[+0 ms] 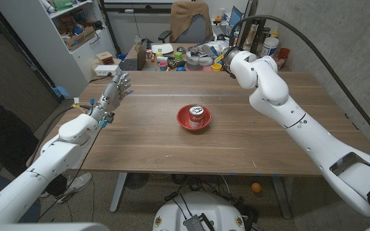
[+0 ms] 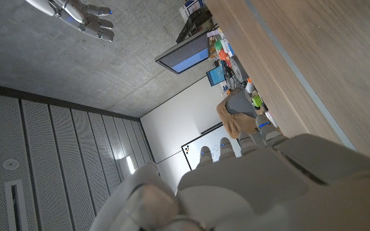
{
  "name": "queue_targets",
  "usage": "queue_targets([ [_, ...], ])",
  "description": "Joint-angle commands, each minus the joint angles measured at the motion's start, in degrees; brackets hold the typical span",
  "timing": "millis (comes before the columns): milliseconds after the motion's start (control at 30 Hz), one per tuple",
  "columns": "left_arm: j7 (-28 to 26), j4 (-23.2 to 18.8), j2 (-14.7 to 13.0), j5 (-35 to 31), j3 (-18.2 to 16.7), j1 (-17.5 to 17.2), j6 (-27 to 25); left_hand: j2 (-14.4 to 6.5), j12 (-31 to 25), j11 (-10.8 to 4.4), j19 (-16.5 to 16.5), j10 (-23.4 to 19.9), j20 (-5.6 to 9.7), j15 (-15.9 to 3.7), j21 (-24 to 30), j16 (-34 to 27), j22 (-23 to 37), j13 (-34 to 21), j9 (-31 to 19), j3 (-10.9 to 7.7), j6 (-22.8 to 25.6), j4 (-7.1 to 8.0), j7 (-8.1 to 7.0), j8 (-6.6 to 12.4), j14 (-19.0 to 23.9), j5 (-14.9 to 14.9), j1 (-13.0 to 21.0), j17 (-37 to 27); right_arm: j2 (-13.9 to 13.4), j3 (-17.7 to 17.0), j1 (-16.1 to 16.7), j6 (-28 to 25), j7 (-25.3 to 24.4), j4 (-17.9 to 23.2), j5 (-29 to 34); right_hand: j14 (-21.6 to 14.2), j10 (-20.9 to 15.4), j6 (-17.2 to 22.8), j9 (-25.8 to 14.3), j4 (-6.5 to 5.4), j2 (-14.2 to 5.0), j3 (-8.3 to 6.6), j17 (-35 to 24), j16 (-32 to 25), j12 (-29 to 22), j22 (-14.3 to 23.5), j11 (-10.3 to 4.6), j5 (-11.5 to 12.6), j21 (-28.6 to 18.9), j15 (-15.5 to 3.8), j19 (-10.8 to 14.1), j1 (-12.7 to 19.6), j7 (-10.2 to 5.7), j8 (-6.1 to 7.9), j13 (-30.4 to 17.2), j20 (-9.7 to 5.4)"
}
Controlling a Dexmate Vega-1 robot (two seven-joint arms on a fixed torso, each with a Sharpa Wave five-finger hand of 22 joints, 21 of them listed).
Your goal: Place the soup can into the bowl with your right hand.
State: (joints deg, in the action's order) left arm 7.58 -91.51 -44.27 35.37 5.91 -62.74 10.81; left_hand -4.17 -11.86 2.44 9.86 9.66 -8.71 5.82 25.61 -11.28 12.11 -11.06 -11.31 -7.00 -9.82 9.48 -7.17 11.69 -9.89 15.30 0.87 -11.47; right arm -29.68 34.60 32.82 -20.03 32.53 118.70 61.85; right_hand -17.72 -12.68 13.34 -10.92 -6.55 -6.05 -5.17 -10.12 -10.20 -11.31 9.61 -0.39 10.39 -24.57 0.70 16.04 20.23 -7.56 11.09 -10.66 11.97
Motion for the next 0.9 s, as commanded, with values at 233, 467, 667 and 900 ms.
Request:
queue_targets([
  [233,5.16,2.32,-2.05,0.85,-0.25,1.09,0.32,-1.16,-0.29,0.25,8.95,12.64,-0.52,-0.08,-0.23,-0.19,0.22,-0.19,-0.12,0.51,-13.82,-0.04,-0.31,0.01,-12.51,0.42,0.66,-0.11,0.89,-2.22,2.59,-3.05,-5.11,2.96,2.18,0.21,0.58,0.29,-0.13,0.51,0.13,-0.2,-0.06,-0.12,-0.1,0.12,-0.09,0.25,0.55,0.56,0.99,0.32,-0.27,0.19,0.09,-0.08],
  [467,7.31,3.81,-2.22,1.24,0.38,1.94,0.04,-1.02,-0.29,0.26,9.11,12.65,-0.54,-0.05,-0.3,-0.15,0.22,-0.19,-0.12,0.62,-13.89,-0.1,-0.3,-0.02,-12.61,0.44,0.7,-0.11,1.58,-2.42,4.37,-4.37,-5.04,4.43,3.09,0.19,0.66,0.2,-0.12,0.54,0.14,-0.18,-0.06,-0.16,-0.11,0.12,-0.4,0.23,0.81,0.68,1.1,0.27,-0.33,0.14,0.11,-0.05],
  [667,8.49,4.64,-2.04,1.2,0.6,2.71,0.75,-0.88,-0.27,0.27,9.13,12.7,-0.49,-0.02,-0.33,-0.12,0.21,-0.19,-0.12,0.74,-13.98,-0.14,-0.24,-0.05,-12.7,0.46,0.72,-0.1,1.74,-2.51,5.76,-4.9,-5.13,5.24,3.73,0.02,0.52,0.18,-0.11,0.56,0.14,-0.17,-0.06,-0.24,-0.2,0.13,-0.42,0.22,1.04,0.62,1.17,0.2,-0.28,0.12,0.13,-0.29],
  [900,6.9,4.07,-1.6,1.2,-0.77,0.92,2.48,-0.75,-0.25,0.26,9.23,12.76,-0.5,-0.02,-0.38,-0.12,0.21,-0.19,-0.13,0.9,-14.05,-0.18,-0.28,-0.07,-12.74,0.49,0.74,-0.1,2.27,-2.46,4.86,-2.24,-7.78,3.77,2.07,-0.04,0.3,0.14,-0.1,0.6,0.16,-0.14,-0.06,-0.27,-0.31,0.13,-0.42,0.21,1.31,0.62,1.31,0.13,-0.24,0.09,0.14,-0.47],
])
